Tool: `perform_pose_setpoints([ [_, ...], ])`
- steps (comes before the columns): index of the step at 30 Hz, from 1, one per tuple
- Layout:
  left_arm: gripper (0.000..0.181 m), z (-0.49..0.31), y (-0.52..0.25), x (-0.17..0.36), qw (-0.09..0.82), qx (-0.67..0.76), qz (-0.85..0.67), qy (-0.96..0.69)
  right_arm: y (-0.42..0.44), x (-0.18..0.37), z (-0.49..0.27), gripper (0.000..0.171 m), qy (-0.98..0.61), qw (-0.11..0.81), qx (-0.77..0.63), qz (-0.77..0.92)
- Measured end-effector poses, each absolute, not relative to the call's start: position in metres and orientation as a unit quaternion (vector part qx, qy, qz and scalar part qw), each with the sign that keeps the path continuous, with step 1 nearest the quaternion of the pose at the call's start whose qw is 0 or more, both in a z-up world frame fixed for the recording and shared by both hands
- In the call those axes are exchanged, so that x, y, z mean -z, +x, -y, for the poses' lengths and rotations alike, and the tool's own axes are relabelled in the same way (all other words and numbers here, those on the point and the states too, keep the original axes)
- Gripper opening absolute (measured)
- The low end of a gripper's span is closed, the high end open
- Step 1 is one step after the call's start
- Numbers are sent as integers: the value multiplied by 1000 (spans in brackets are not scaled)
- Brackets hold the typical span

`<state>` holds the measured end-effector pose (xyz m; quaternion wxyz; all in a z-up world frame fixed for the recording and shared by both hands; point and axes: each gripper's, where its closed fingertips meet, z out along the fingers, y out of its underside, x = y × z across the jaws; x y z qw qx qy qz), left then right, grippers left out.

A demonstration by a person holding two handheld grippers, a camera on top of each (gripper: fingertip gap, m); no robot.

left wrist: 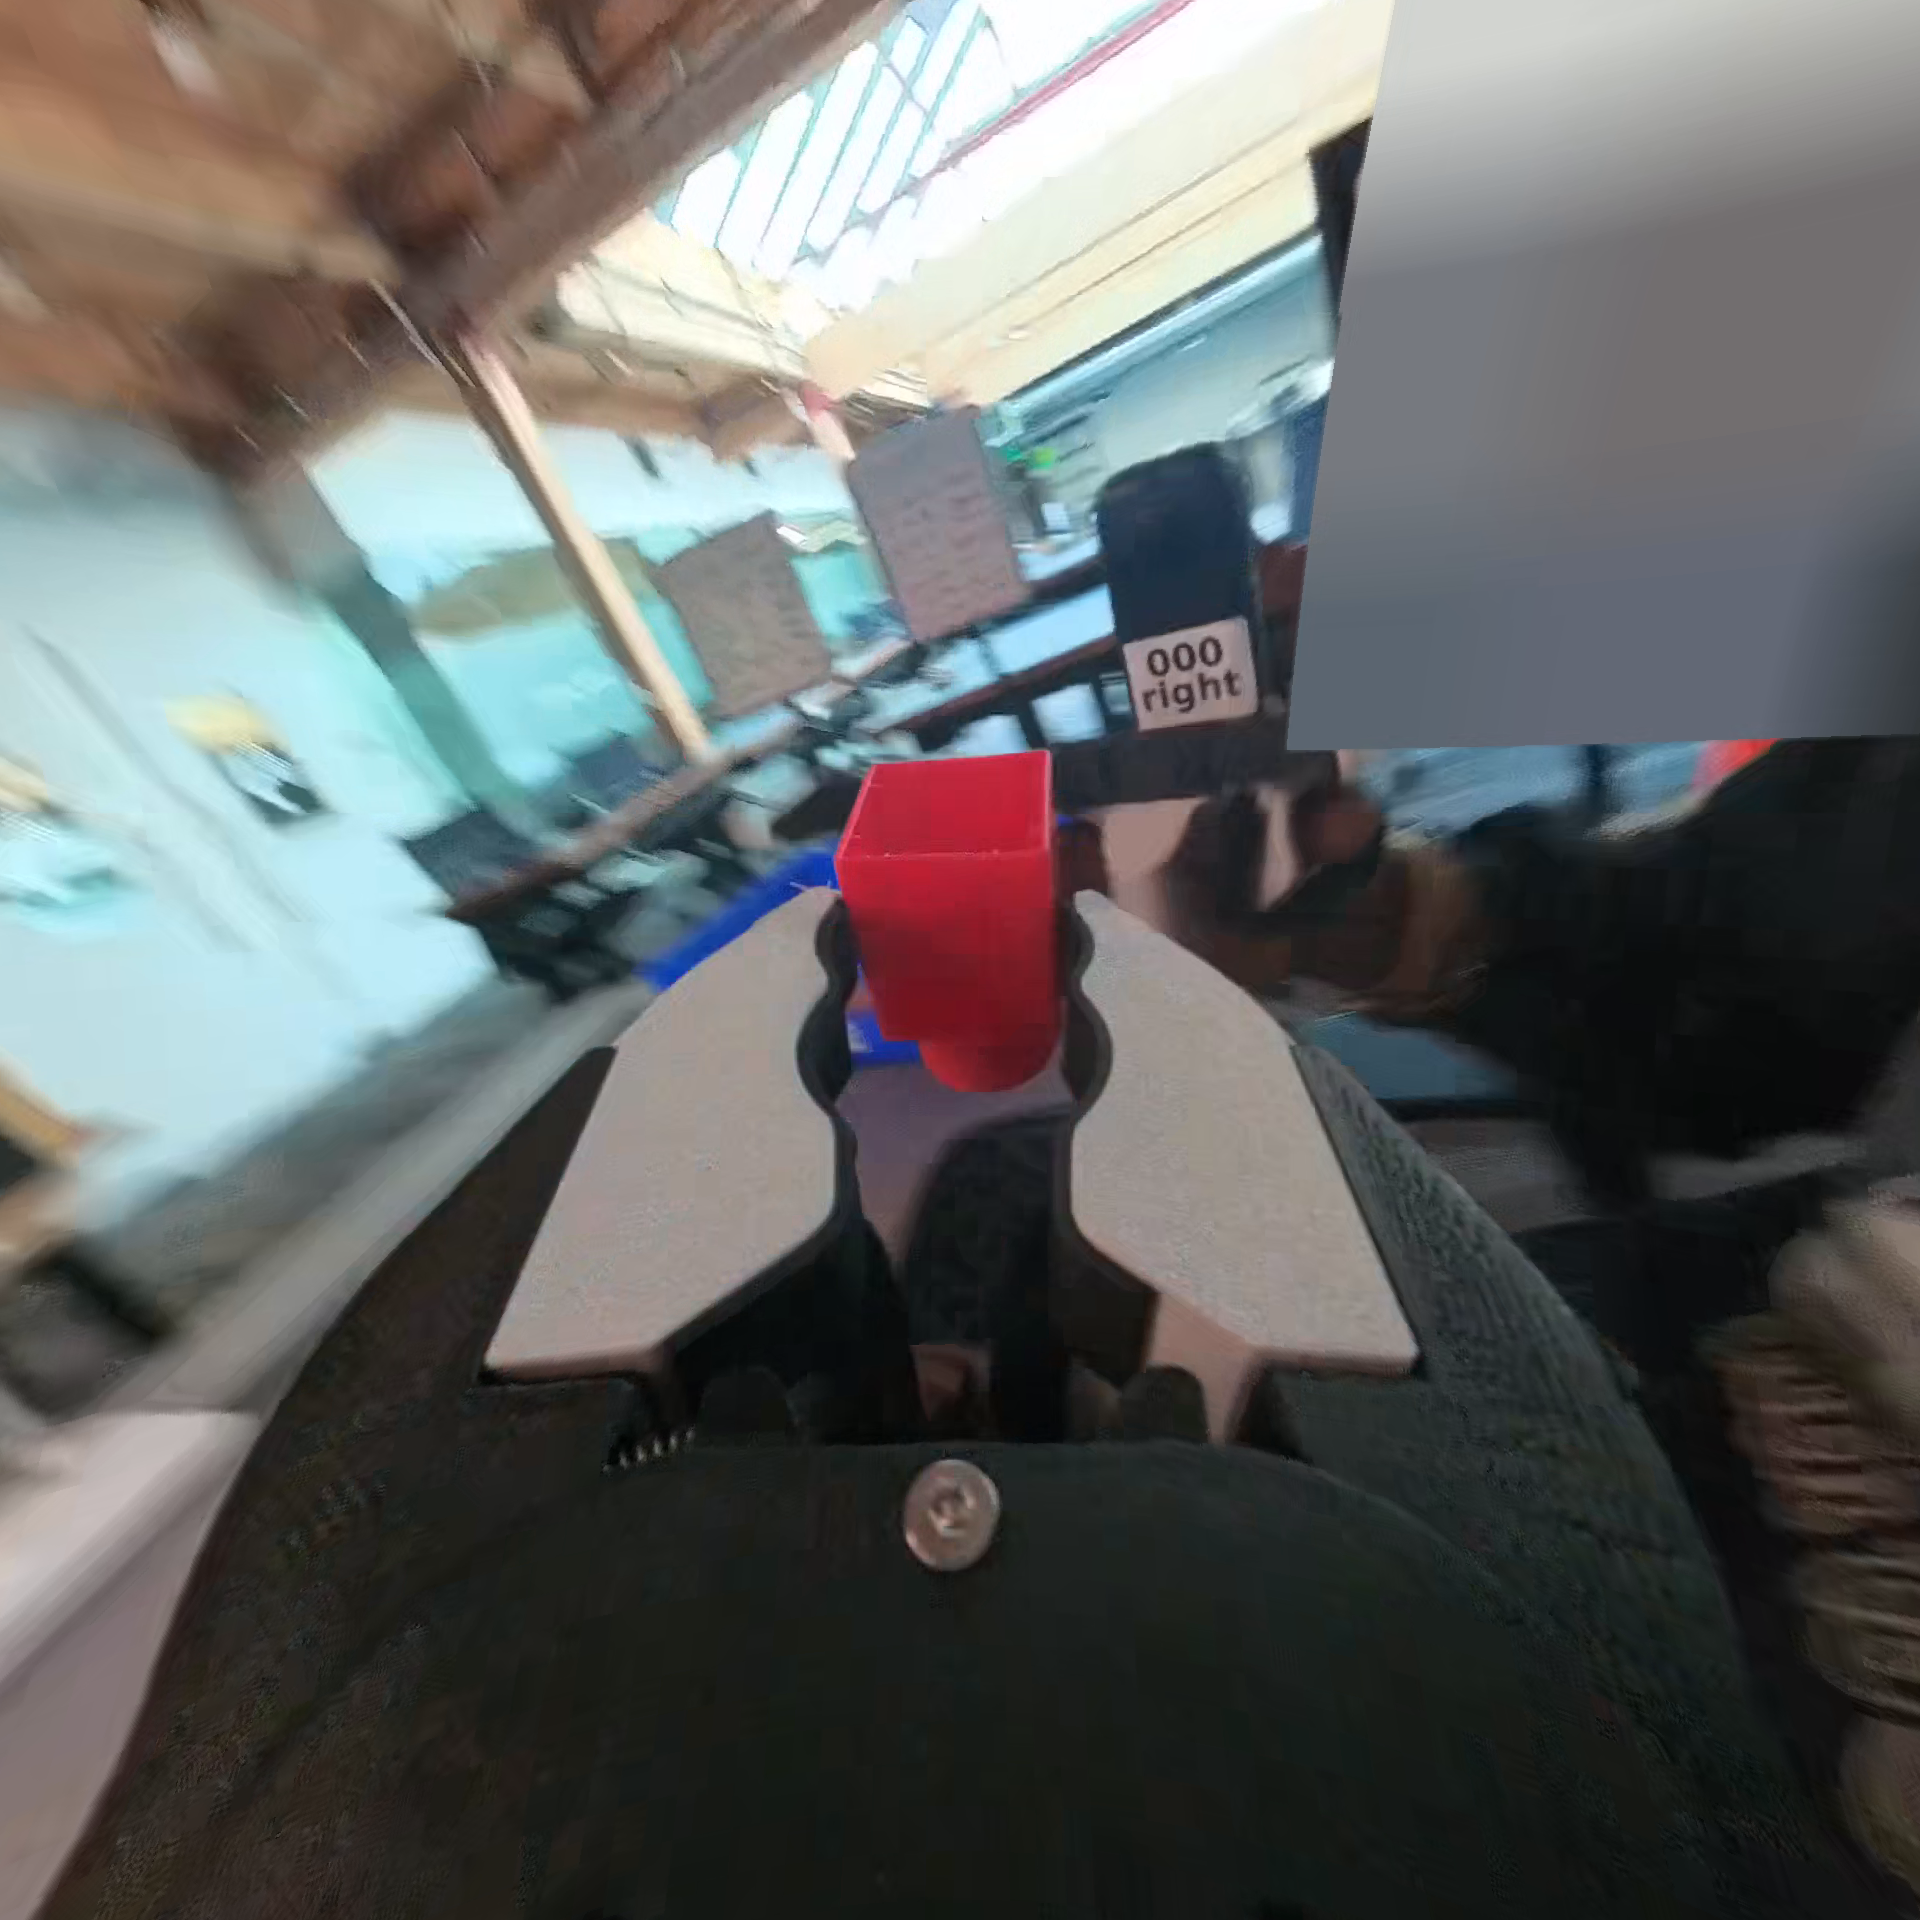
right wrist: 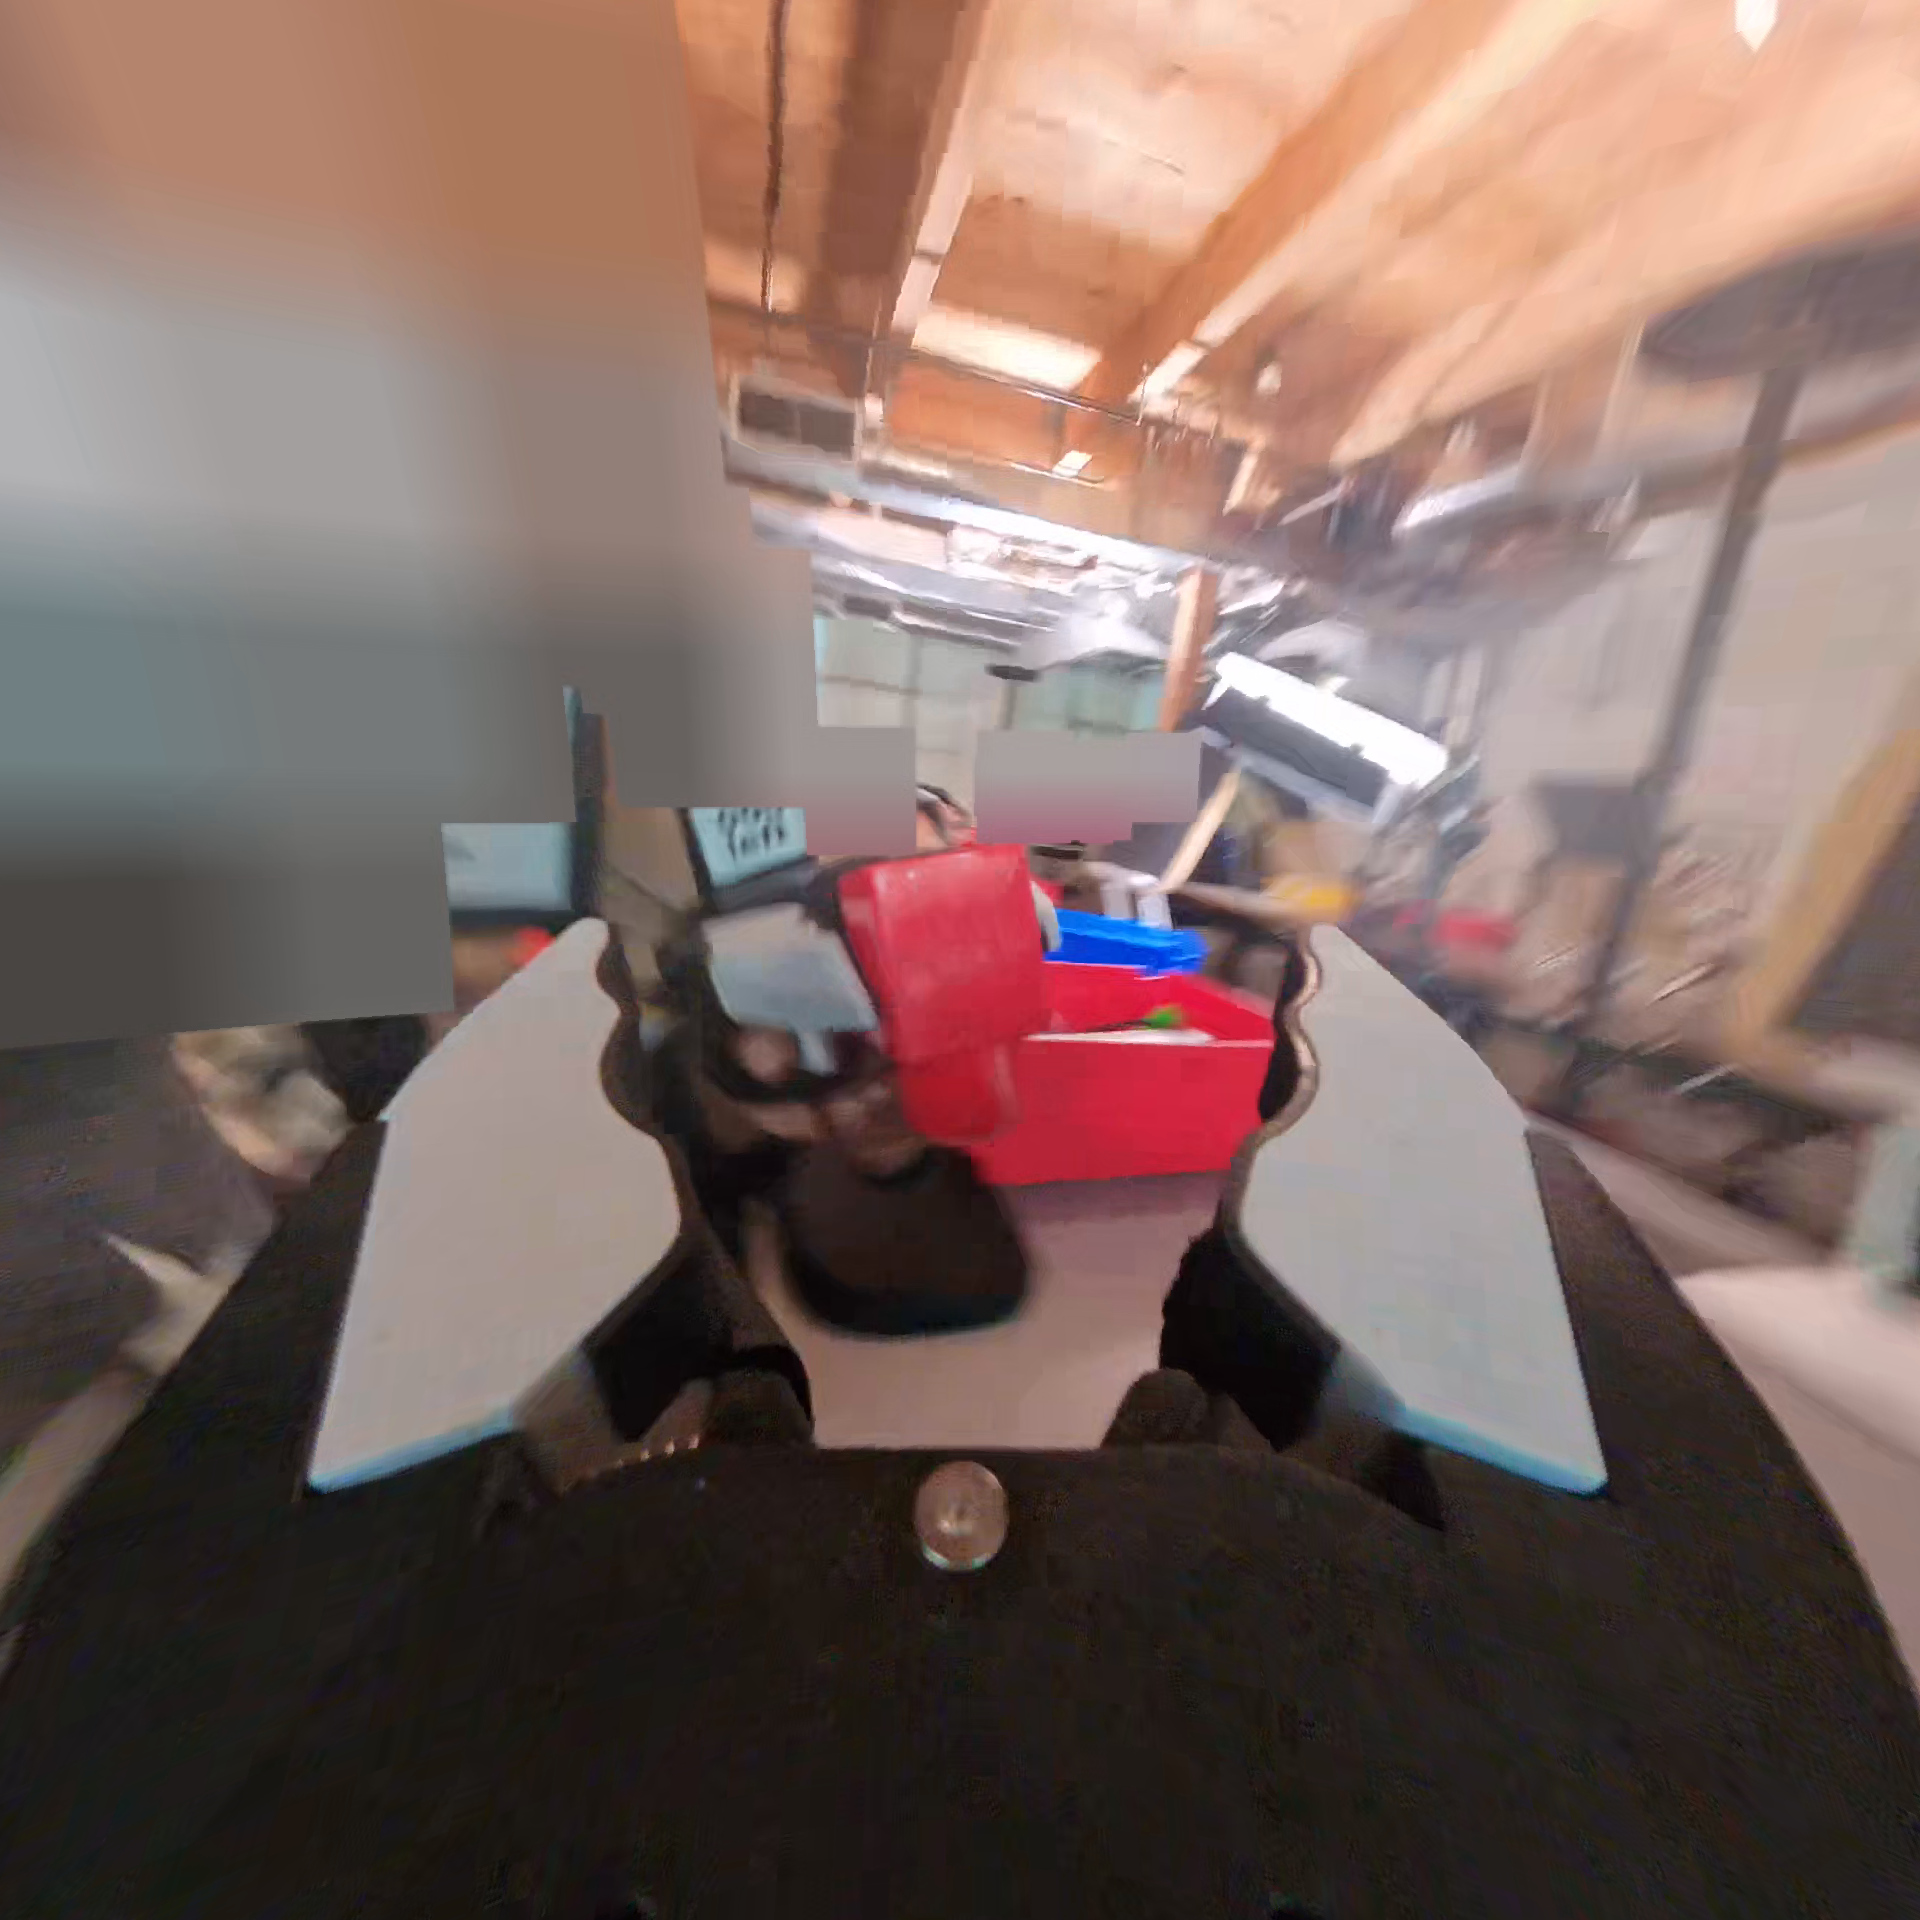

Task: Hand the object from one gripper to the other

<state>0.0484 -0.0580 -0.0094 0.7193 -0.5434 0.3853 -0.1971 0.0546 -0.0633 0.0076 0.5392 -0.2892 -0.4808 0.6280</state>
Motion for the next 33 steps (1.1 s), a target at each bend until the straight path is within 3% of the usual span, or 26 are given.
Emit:
perform_pose_setpoints([
  [1, 37, 60, 49, 12, 685, 266, -370, -568, 56, -5, 65, 117, -255, 595, -564, 513],
  [3, 37, 66, 51, 16, 621, 386, -344, -590, 56, 5, 65, 117, -193, 679, -423, 567],
  [6, 37, 68, 53, 18, 557, 488, -311, -595, 52, 19, 68, 113, -149, 712, -306, 613],
  [14, 37, 78, 73, 48, 451, 528, -339, -634, 44, 40, 82, 97, -91, 715, -221, 657],
  [18, 37, 80, 75, 46, 446, 538, -340, -629, 43, 48, 87, 76, -74, 707, -200, 674],
  [22, 39, 82, 73, 40, 477, 529, -357, -604, 41, 46, 86, 71, -87, 709, -208, 668],
  [27, 70, 76, 54, 4, 700, 375, -377, -477, 50, 19, 78, 71, -184, 677, -362, 614],
  [30, 73, 73, 40, -5, 792, 171, -418, -410, 54, 5, 71, 71, -281, 591, -507, 561],
  [33, 73, 70, 40, 0, 803, -3, -466, -373, 51, 7, 68, 71, -385, 443, -621, 519],
])
